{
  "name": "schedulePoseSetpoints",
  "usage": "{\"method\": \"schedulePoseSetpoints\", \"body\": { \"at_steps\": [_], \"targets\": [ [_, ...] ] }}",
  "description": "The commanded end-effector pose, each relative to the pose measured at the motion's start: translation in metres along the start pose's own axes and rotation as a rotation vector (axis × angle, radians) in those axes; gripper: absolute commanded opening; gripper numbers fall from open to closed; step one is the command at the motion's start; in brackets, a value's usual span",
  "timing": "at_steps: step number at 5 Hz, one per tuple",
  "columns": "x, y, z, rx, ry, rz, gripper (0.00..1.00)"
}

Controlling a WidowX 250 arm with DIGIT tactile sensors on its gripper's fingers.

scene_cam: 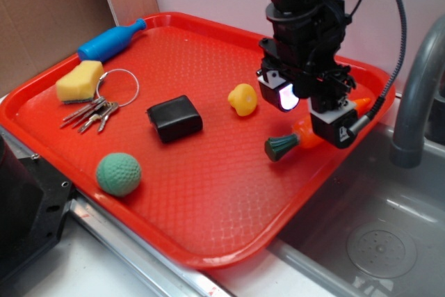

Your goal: Grab the carrot.

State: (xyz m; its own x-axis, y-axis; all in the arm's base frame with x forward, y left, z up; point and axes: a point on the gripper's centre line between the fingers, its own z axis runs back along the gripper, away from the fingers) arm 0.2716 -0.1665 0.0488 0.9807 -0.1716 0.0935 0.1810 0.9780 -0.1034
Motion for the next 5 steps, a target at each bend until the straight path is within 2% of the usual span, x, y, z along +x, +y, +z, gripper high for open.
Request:
{"method": "schedulePoseSetpoints", "body": {
  "at_steps": [1,2,3,4,5],
  "targets": [
    [0.007,0.017,-0.014,0.036,0.038,-0.013,1.0],
    [-0.004,0.028,-0.021,0.059,0.051,0.013,0.8],
    [-0.009,0.028,-0.019,0.066,0.045,0.017,0.0],
    [-0.015,0.023,0.011,0.108,0.017,0.035,0.0],
    [-0.035,0.022,0.063,0.058,-0.057,0.137,0.0]
  ]
}}
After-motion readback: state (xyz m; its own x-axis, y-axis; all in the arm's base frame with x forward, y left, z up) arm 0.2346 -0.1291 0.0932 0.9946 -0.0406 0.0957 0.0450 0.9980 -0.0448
